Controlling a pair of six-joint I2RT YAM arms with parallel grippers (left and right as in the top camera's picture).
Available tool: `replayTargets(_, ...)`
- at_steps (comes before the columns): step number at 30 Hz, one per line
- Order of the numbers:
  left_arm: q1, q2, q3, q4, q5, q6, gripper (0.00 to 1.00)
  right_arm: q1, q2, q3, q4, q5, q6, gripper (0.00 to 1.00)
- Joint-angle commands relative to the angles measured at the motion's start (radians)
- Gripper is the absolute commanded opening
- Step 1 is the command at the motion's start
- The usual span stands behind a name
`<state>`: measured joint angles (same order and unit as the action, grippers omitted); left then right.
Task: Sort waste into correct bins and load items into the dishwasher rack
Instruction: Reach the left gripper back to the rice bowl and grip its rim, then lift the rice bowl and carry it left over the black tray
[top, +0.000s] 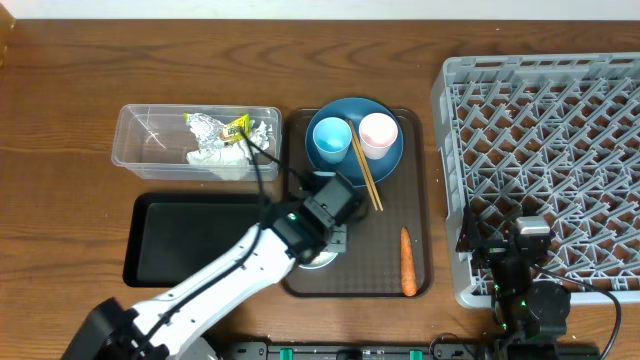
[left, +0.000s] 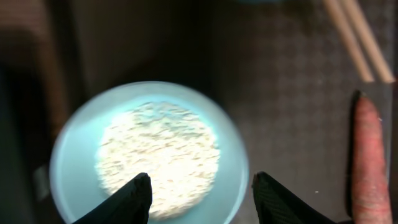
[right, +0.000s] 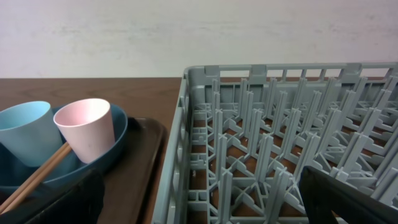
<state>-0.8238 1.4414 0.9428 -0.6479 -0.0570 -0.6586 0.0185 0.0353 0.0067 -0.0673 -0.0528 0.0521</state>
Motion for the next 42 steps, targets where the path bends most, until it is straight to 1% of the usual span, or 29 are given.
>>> replayTargets(1,-0.043,0.022,0.018,0.023,-0.018,-0.013,0.56,-0.001,0.0,-0.001,-0.004,0.0,-0.005,0.99)
replayTargets(5,-0.084,0.049,0.018,0.055,-0.02,-0.013,0.56,-0.001,0.0,-0.001,-0.004,0.0,-0.005,0.99)
replayTargets(8,-0.097,0.076,0.017,0.056,-0.051,-0.02,0.56,-0.001,0.0,-0.001,-0.004,0.0,-0.005,0.99)
replayTargets(15,-0.099,0.177,0.017,0.071,-0.06,-0.021,0.54,-0.001,0.0,-0.001,-0.004,0.0,-0.005,0.99)
replayTargets(18,-0.099,0.203,0.017,0.071,-0.06,-0.021,0.42,-0.001,0.0,-0.001,-0.004,0.0,-0.005,0.99)
replayTargets(22,-0.098,0.204,0.017,0.076,-0.061,-0.021,0.35,-0.001,0.0,-0.001,-0.004,0.0,-0.005,0.99)
replayTargets(24,-0.098,0.204,0.017,0.079,-0.061,-0.021,0.26,-0.001,0.0,-0.001,-0.004,0.0,-0.005,0.99)
replayTargets(25,-0.098,0.204,0.017,0.078,-0.061,-0.02,0.19,-0.001,0.0,-0.001,-0.004,0.0,-0.005,0.99)
replayTargets(26,-0.098,0.204,0.017,0.077,-0.06,-0.02,0.14,-0.001,0.0,-0.001,-0.004,0.0,-0.005,0.99)
replayTargets(28,-0.098,0.204,0.017,0.077,-0.061,-0.019,0.08,-0.001,0.0,-0.001,-0.004,0.0,-0.005,0.99)
replayTargets(29,-0.098,0.203,0.017,0.077,-0.061,-0.02,0.06,-0.001,0.0,-0.001,-0.004,0.0,-0.005,0.99)
replayTargets(34,-0.098,0.175,0.017,0.071,-0.06,-0.02,0.06,-0.001,0.0,-0.001,-0.004,0.0,-0.005,0.99)
replayTargets(42,-0.095,0.023,0.017,0.023,-0.061,-0.011,0.06,-0.001,0.0,-0.001,-0.004,0.0,-0.005,0.99)
